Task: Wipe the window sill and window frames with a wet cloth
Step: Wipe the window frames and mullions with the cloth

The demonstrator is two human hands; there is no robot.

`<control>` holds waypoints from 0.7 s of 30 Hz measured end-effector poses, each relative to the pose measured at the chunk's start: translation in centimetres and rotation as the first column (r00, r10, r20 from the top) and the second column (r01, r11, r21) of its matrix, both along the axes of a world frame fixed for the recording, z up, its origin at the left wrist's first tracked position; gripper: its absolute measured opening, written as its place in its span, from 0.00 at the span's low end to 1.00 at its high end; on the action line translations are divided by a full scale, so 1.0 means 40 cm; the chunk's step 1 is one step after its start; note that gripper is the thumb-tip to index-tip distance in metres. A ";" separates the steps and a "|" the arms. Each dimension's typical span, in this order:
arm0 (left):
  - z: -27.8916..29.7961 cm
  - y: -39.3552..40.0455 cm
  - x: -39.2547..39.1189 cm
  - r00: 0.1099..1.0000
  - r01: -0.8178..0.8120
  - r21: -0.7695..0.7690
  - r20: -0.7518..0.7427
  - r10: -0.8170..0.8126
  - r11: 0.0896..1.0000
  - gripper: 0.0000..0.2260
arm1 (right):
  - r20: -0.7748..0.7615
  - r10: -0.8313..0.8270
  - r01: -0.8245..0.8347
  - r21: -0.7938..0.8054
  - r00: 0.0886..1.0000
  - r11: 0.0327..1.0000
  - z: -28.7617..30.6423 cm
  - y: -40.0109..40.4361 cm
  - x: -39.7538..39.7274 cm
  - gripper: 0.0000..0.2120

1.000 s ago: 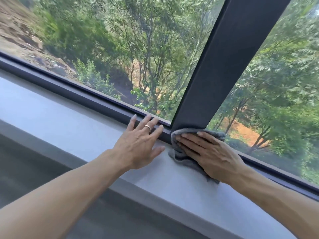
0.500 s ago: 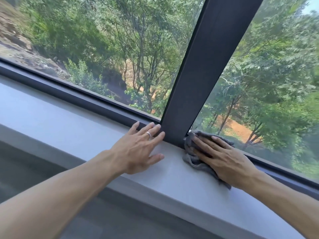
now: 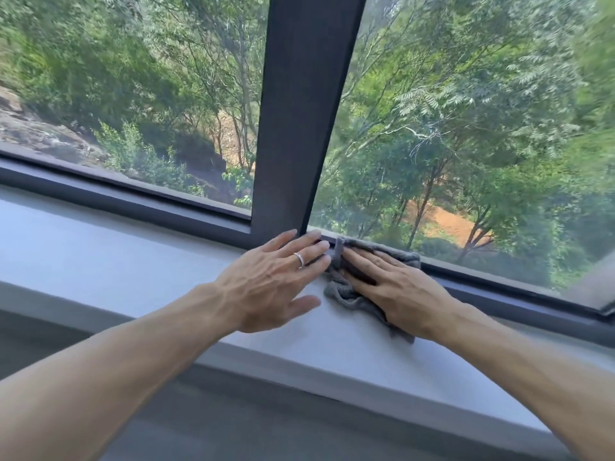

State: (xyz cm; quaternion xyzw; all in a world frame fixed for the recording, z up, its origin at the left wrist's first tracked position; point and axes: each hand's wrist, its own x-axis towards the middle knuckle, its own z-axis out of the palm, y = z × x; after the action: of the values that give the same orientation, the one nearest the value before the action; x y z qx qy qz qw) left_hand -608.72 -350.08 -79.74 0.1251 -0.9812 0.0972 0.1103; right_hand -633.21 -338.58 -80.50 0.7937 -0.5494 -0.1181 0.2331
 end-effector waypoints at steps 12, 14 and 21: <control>-0.005 0.059 -0.118 0.998 -0.060 0.102 0.021 0.058 0.993 0.36 | 0.352 -0.138 0.135 0.032 0.926 0.990 -0.022 0.118 -0.052 0.24; -0.006 0.067 -0.139 0.999 -0.038 0.020 0.037 0.038 0.999 0.35 | 0.445 -0.143 0.140 0.038 0.884 0.989 -0.031 0.100 -0.026 0.26; -0.007 0.110 -0.207 0.988 0.094 -0.116 0.134 -0.078 0.989 0.31 | 0.364 -0.155 0.183 -0.042 0.918 0.982 -0.062 0.257 -0.198 0.19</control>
State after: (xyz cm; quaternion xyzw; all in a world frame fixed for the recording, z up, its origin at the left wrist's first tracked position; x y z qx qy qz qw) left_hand -617.00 -345.69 -80.02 0.0692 -0.9830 0.1599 0.0580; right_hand -641.12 -328.29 -82.97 0.7422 -0.6532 0.0298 0.1472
